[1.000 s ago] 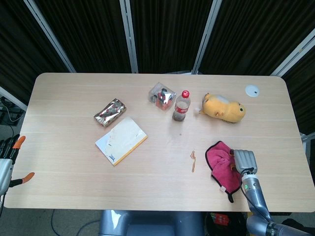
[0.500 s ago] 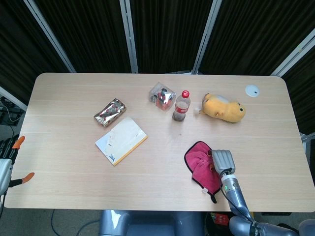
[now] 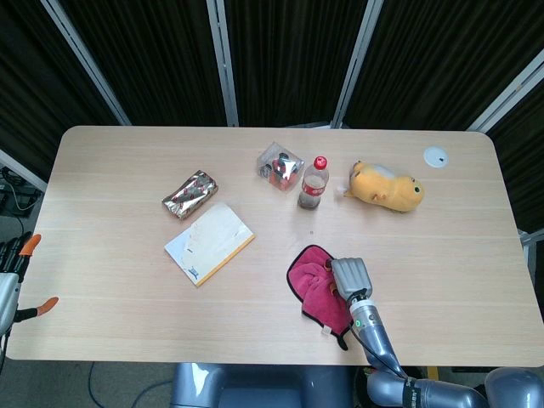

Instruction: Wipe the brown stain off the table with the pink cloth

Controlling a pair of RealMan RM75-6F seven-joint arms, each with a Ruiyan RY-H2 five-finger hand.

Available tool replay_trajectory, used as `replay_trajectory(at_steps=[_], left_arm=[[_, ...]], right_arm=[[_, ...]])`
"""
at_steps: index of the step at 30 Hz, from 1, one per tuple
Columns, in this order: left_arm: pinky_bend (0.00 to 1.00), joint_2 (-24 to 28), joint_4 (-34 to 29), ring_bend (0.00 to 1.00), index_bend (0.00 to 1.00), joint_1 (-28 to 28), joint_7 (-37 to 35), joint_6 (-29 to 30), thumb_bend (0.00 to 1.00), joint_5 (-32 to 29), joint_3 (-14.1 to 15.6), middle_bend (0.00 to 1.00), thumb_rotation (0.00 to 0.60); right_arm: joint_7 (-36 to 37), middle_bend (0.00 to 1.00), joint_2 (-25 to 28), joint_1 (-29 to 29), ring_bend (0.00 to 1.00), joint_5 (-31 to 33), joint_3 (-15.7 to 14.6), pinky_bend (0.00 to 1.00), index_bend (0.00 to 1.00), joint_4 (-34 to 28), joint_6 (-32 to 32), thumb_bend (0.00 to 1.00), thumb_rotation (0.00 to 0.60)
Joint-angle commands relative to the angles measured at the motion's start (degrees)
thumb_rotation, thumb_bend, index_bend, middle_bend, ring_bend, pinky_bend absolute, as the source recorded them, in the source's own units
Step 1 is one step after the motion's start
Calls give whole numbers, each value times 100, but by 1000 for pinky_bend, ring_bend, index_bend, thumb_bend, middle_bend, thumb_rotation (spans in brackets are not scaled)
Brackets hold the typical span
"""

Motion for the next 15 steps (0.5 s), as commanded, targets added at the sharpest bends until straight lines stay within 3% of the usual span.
replay_trajectory(at_steps=[1, 15], left_arm=[[0, 17, -13, 0, 0, -2, 6, -17, 0, -16, 3, 0, 600], [0, 86, -107, 0, 0, 13, -49, -34, 0, 36, 53, 0, 600]], right_arm=[[-115, 595, -136, 74, 520, 14, -6, 749, 734, -9, 18, 547, 600], [-233, 595, 234, -19, 520, 270, 79, 749, 737, 146, 207, 547, 600]])
